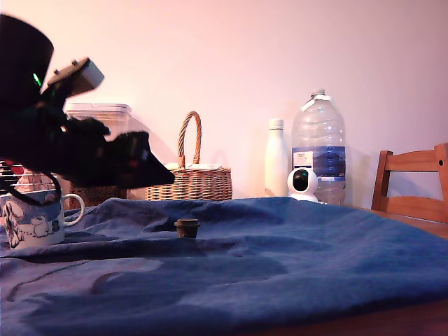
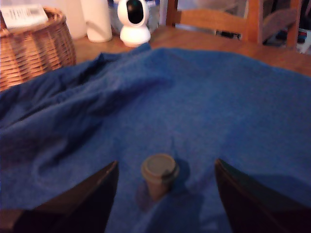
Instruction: Pick up the coffee capsules on the table and drop them inside the coffee cup
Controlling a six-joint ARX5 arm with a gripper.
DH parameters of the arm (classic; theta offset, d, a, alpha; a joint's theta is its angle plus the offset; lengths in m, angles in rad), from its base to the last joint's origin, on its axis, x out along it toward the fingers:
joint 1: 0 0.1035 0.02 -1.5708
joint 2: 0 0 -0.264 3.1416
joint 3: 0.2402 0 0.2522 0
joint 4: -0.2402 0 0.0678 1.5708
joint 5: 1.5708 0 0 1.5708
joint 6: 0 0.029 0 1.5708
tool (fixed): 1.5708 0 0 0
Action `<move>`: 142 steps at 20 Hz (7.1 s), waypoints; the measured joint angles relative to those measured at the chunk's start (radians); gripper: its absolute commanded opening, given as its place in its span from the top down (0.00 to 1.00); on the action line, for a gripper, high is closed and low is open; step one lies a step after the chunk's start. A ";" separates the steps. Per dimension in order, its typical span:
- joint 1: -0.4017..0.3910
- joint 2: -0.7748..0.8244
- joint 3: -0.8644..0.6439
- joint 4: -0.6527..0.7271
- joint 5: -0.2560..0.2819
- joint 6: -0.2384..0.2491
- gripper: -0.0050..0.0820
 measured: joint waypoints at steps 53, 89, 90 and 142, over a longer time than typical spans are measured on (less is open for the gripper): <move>-0.001 0.315 0.282 -0.137 0.070 0.015 0.29; 0.022 0.132 0.284 -0.216 0.070 0.019 0.65; 0.027 0.108 0.286 -0.234 0.070 0.019 0.65; 0.529 -0.172 0.291 -0.745 0.066 0.026 0.65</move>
